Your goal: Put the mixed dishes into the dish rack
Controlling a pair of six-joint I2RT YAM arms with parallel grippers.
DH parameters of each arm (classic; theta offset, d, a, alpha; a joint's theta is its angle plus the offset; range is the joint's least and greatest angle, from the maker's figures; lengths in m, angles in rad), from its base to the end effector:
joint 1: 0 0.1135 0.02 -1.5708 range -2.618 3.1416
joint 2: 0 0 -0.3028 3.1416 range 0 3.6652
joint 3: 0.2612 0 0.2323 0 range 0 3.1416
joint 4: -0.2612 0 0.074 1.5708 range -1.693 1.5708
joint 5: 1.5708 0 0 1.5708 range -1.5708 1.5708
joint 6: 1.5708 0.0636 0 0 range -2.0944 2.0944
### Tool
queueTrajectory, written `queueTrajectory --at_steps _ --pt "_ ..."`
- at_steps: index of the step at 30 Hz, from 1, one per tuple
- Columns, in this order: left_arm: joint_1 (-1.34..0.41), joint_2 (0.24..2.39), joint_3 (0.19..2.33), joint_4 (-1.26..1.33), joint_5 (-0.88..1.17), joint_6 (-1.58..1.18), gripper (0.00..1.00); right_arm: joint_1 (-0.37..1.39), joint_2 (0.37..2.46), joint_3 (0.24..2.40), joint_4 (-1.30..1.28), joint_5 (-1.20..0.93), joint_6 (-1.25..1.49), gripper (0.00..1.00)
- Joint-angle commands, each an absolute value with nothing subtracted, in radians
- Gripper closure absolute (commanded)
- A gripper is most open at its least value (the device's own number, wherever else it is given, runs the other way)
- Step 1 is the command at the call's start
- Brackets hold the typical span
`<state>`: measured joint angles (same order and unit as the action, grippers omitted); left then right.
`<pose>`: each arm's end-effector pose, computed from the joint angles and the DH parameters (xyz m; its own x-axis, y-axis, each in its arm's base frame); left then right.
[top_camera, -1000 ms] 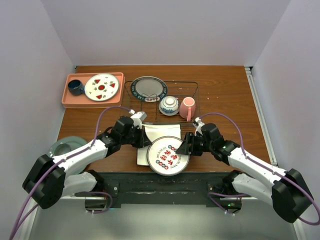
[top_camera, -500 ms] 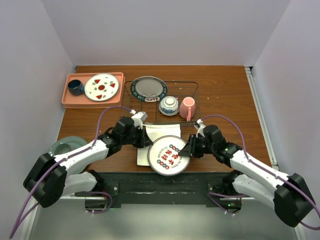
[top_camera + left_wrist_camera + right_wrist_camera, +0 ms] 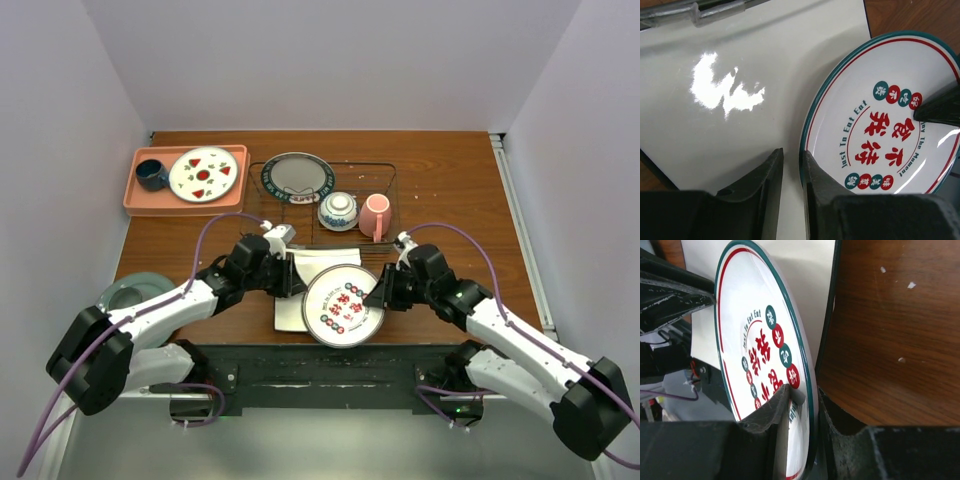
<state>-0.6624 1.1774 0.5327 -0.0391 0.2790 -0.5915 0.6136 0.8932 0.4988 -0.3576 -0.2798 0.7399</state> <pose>0.1659 -0.1516 0.2209 -0.8370 -0.0269 -0.5465 0.3528 0.7369 -0.5767 0.1200 0.1060 0.2263 -0.8968 0.1610 -0.4122 -0.1540 0.7598 0.6317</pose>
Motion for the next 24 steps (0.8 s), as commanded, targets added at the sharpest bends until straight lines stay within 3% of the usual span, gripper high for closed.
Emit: queueTrajectory --at_steps 1,10,18,19,24 --pt "-0.664 1.158 0.569 -0.06 0.252 -0.583 0.71 0.615 0.893 0.546 -0.544 -0.112 0.635 0.96" --pt "-0.664 1.12 0.607 -0.115 0.209 -0.565 0.56 0.615 0.879 0.641 -0.595 -0.055 0.597 1.0" --pt "-0.664 1.043 0.67 -0.205 0.138 -0.523 0.25 0.614 0.809 0.84 -0.569 -0.172 0.592 1.0" --pt "-0.664 1.034 0.676 -0.216 0.121 -0.517 0.13 0.615 0.805 0.868 -0.571 -0.179 0.594 1.0" --pt "-0.664 0.976 0.712 -0.281 0.075 -0.494 0.0 0.614 0.827 1.066 -0.598 -0.115 0.552 1.0"
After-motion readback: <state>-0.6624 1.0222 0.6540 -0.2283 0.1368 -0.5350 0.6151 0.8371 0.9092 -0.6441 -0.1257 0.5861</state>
